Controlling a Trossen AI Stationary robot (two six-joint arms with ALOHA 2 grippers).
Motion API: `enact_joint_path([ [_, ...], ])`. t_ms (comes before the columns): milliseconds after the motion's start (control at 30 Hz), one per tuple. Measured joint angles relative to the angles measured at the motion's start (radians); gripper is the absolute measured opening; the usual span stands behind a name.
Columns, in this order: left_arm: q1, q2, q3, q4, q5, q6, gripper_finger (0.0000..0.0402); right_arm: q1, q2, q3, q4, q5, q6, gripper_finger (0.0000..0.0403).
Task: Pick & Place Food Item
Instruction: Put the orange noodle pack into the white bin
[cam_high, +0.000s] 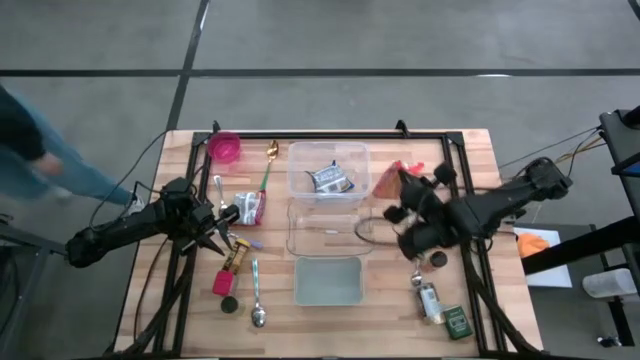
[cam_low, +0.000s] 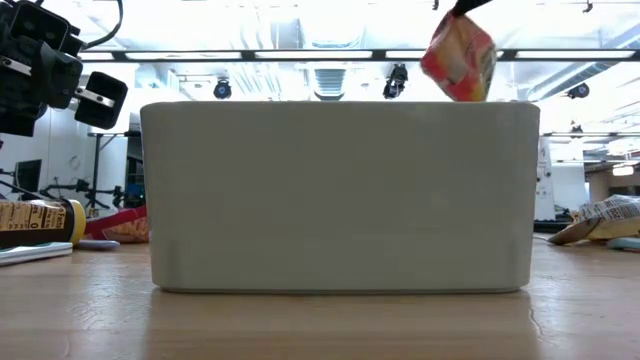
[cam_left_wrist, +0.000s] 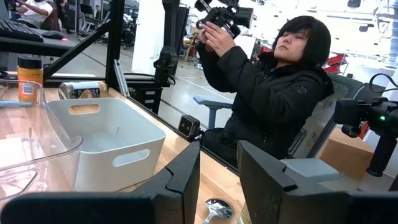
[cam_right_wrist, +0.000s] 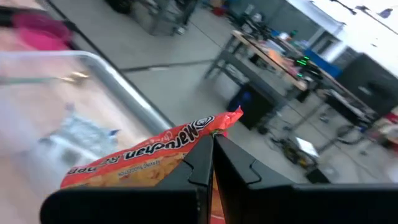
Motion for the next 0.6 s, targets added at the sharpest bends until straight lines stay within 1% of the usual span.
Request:
enact_joint_path([
  [67, 0.000, 0.000, 0.000, 0.000, 0.000, 0.000, 0.0111, -0.057, 0.000, 0.000, 0.106, -0.003, -0.131, 0.0011],
  [133, 0.000, 0.000, 0.000, 0.000, 0.000, 0.000, 0.0111, -0.111, 0.003, 0.000, 0.256, -0.033, -0.292, 0.0011],
  [300, 0.000, 0.000, 0.000, 0.000, 0.000, 0.000, 0.0111, -0.227, 0.022, -0.001, 0.665, -0.197, -0.746, 0.0011],
  [367, 0.000, 0.000, 0.000, 0.000, 0.000, 0.000, 0.0111, -0.272, 0.034, -0.001, 0.827, -0.272, -0.897, 0.0011],
  [433, 0.000, 0.001, 0.000, -0.001, 0.000, 0.000, 0.0111, -0.311, 0.039, -0.002, 0.937, -0.356, -0.989, 0.0011],
  [500, 0.000, 0.002, 0.000, -0.003, 0.000, 0.000, 0.0111, -0.349, 0.055, -0.003, 1.037, -0.434, -1.042, 0.0011],
  [533, 0.000, 0.003, 0.000, -0.004, 0.000, 0.000, 0.0111, -0.367, 0.062, -0.003, 1.061, -0.461, -1.059, 0.0011],
  [600, 0.000, 0.006, 0.000, -0.005, 0.000, 0.000, 0.0111, -0.400, 0.087, -0.004, 1.116, -0.467, -1.079, 0.0011],
])
